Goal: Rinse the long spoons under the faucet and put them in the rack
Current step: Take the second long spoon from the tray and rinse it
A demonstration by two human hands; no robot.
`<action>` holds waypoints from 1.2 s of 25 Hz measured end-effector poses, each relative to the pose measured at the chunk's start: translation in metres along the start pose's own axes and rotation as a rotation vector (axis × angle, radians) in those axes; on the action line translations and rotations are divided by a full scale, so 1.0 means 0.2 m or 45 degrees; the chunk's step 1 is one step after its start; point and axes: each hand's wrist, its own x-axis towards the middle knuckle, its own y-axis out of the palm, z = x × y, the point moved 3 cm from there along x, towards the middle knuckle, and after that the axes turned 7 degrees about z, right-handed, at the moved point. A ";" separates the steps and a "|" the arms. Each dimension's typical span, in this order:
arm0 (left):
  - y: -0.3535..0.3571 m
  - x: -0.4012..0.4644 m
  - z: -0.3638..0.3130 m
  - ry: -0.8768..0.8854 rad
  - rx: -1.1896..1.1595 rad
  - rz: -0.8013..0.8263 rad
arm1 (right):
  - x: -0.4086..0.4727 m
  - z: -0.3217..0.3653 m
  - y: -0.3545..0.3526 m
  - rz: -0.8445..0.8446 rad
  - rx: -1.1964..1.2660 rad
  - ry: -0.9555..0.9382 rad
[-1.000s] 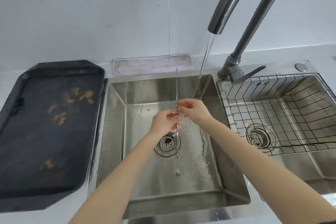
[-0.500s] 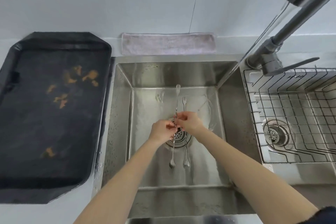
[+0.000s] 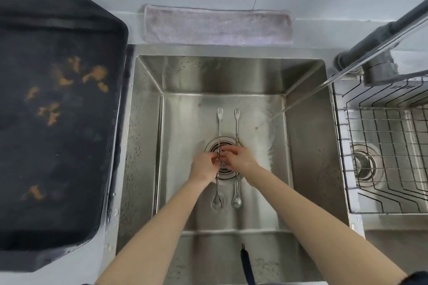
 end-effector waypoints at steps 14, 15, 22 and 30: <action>-0.04 -0.02 0.00 -0.026 0.064 0.012 | -0.10 0.02 0.00 0.038 -0.146 -0.066; -0.05 -0.03 0.00 -0.015 0.102 0.010 | -0.12 0.02 -0.02 0.021 -0.192 -0.084; -0.16 -0.17 -0.08 0.091 0.532 -0.060 | -0.35 0.09 -0.19 -0.075 -0.544 -0.221; -0.26 -0.39 -0.32 0.218 0.958 -0.233 | -0.65 0.16 -0.38 -0.282 -1.004 -0.404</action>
